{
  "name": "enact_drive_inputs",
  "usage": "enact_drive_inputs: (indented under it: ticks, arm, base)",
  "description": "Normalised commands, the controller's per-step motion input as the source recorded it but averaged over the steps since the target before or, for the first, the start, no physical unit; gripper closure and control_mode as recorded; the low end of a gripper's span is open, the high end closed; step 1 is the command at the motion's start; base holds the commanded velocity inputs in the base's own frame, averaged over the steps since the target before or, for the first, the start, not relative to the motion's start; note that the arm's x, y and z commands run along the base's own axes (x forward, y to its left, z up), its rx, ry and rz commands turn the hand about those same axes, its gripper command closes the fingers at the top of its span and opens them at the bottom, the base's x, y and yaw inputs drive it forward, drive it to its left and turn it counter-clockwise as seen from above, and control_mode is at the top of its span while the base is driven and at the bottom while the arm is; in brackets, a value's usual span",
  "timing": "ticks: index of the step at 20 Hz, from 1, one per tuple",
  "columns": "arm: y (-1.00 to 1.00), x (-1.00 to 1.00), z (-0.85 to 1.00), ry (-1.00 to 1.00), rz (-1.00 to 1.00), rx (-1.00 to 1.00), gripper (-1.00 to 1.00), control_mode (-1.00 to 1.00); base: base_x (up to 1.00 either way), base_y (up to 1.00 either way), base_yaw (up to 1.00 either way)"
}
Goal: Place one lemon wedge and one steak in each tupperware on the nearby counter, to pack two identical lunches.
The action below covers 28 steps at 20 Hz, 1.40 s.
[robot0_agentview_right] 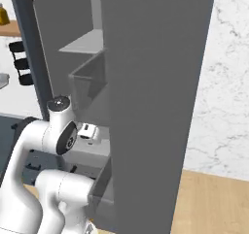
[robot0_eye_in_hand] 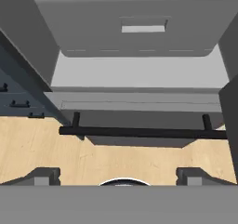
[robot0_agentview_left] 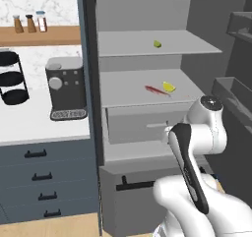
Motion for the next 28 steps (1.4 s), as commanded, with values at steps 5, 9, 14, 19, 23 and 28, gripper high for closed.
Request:
enact_drive_inputs:
  ticks: [5,9,14,19,23,28]
  arm:
    - [0.0,0.0,0.0,0.0,0.0,0.0,-1.0,1.0]
    - [-0.07,0.41,-0.05,-0.01,-0.03,0.0,-1.0,-1.0]
    - [-0.2,0.85,-0.02,-0.06,-0.05,-0.01,-1.0,-1.0]
    - [-0.36,0.68,0.12,-0.02,-0.01,0.0,-1.0,-1.0]
    - [-0.51,0.62,0.08,0.05,0.0,0.0,-1.0,-1.0]
    - [-0.39,0.6,0.0,0.13,0.0,0.0,-1.0,-1.0]
  base:
    - [1.0,0.0,0.0]
    - [0.42,-0.02,-0.01]
    - [0.0,0.0,0.0]
    - [0.0,0.0,0.0]
    - [0.0,0.0,0.0]
    - [0.0,0.0,0.0]
